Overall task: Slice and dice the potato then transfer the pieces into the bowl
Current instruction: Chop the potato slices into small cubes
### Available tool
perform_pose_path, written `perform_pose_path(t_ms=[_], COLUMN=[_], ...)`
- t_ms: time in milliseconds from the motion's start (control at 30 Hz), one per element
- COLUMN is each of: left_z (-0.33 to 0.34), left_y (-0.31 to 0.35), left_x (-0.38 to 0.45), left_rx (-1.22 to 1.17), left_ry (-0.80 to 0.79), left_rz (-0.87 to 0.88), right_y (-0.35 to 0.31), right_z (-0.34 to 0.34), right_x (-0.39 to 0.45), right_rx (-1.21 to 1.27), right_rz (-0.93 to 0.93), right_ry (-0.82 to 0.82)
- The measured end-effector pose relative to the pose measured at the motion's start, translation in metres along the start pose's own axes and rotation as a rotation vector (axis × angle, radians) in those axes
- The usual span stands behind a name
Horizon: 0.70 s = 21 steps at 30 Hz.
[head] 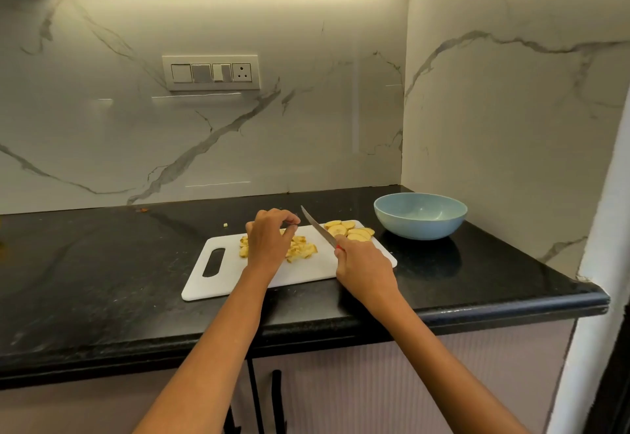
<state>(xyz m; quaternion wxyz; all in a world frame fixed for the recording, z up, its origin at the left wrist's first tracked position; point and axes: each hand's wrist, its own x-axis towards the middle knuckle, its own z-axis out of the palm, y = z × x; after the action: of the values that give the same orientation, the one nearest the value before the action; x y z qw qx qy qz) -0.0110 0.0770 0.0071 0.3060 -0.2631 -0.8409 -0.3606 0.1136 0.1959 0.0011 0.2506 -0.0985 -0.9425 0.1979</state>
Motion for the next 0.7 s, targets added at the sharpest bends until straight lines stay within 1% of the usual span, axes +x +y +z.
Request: perform_pose_path(t_ms=[67,133,200,267,400,533,600,700], left_z=[0.000,0.002,0.005,0.007,0.010,0.017,0.020,0.021], left_y=[0.001,0.002,0.004,0.003,-0.002,-0.009,-0.014,-0.017], left_x=[0.000,-0.004,-0.009,-0.010,-0.002,0.009,0.014,0.020], left_rx=[-0.056,-0.071,0.004,0.077,0.247,0.327,0.321,0.177], left_ry=[-0.053,-0.202,-0.335,-0.369,-0.354,-0.247,-0.197,-0.096], left_rz=[0.039,0.101,0.163,0.205,0.234,0.205,0.160,0.078], right_y=[0.001,0.002,0.003,0.004,0.003,0.011,0.017,0.025], right_z=[0.001,0.002,0.002,0.002,0.004,0.003,0.001,0.000], right_x=[0.001,0.004,0.010,0.018,0.033,0.055,0.066,0.079], right_rx=[0.035,0.067,0.064,0.041,0.022,0.017,0.025,0.032], right_rz=[0.002,-0.018,-0.043,-0.057,-0.069,-0.029,-0.013,-0.006], right_ry=[0.030,0.072,0.107,0.137,0.201,0.256,0.283,0.307])
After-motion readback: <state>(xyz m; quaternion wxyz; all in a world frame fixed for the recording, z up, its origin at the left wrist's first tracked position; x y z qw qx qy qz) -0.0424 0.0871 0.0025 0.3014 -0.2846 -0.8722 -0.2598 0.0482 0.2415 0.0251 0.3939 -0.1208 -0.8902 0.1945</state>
